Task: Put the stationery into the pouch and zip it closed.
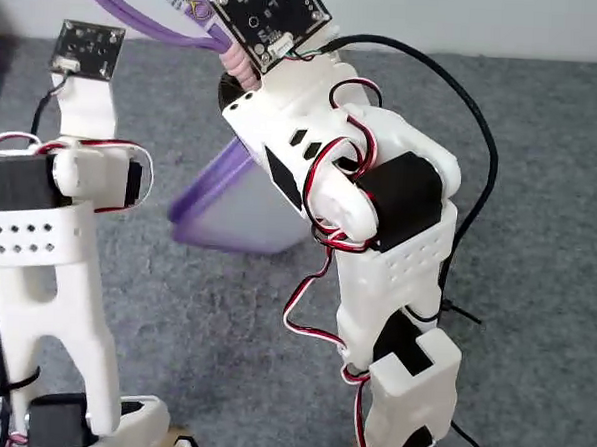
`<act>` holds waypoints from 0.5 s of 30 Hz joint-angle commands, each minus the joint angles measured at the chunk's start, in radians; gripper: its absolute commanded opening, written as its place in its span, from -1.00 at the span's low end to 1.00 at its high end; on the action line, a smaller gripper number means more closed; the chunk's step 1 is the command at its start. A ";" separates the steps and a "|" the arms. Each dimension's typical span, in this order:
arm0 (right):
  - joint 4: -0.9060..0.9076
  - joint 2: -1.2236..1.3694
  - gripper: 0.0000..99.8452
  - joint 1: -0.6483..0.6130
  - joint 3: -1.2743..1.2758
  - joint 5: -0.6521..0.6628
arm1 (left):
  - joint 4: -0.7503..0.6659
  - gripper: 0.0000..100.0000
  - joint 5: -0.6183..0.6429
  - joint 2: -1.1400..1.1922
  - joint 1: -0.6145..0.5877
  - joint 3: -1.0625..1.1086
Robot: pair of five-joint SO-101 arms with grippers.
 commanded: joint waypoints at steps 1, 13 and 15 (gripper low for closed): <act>-0.031 -0.005 -0.99 -0.005 -0.037 -0.020 | 0.020 -0.97 0.011 -0.035 0.011 0.001; -0.018 0.051 -0.99 0.035 -0.043 -0.017 | 0.020 -0.97 0.005 -0.175 0.015 -0.002; -0.016 0.051 -0.99 0.035 -0.044 -0.014 | 0.020 -0.97 0.003 -0.209 0.012 -0.002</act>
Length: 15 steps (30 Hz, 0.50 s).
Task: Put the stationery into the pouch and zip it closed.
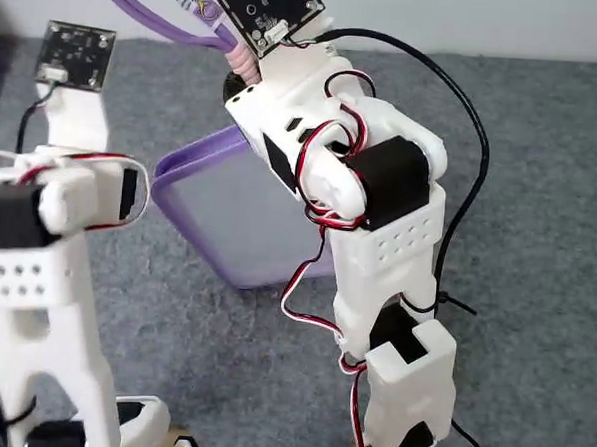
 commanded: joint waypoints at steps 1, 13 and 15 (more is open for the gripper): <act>-0.010 -0.010 -0.99 0.007 -0.044 -0.006 | 0.020 -0.97 0.003 -0.078 0.005 -0.008; -0.076 -0.105 -0.99 -0.004 -0.038 -0.003 | 0.017 -0.97 -0.055 -0.012 0.140 0.071; -0.070 -0.114 -0.99 -0.004 -0.038 -0.003 | 0.017 -0.97 -0.074 0.044 0.137 0.085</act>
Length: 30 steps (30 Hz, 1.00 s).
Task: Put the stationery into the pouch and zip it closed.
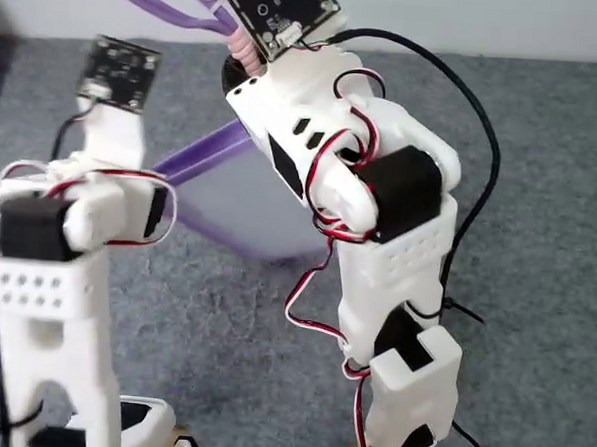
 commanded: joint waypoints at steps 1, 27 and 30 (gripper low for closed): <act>-0.008 -0.068 -0.99 -0.004 -0.038 -0.003 | 0.017 -0.97 -0.038 0.089 0.006 0.005; 0.024 -0.093 -0.98 -0.179 0.012 0.069 | -0.153 -0.97 -0.032 0.589 0.000 -0.538; 0.024 -0.088 -0.98 -0.179 0.041 0.068 | -0.083 -0.97 -0.032 0.655 -0.008 -0.651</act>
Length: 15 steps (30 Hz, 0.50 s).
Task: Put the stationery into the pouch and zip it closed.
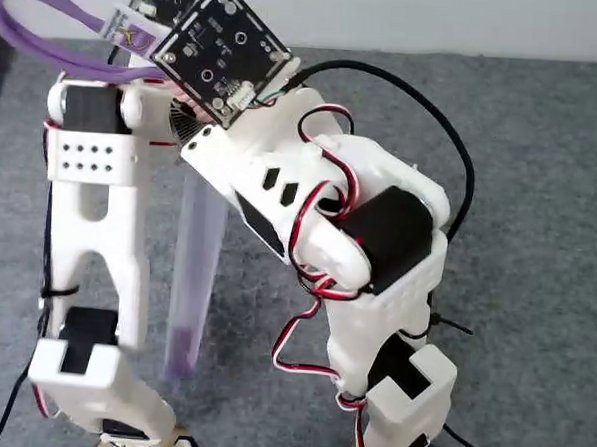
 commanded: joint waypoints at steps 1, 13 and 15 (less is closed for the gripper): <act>-0.027 -0.010 -0.98 -0.002 0.029 0.011 | 0.084 -0.97 -0.005 0.043 -0.009 -0.166; -0.031 -0.008 -0.98 -0.002 0.184 0.009 | 0.164 -0.97 -0.005 0.058 -0.183 -0.397; -0.065 -0.008 -0.98 -0.001 0.210 0.008 | 0.164 -0.97 -0.005 0.017 -0.199 -0.367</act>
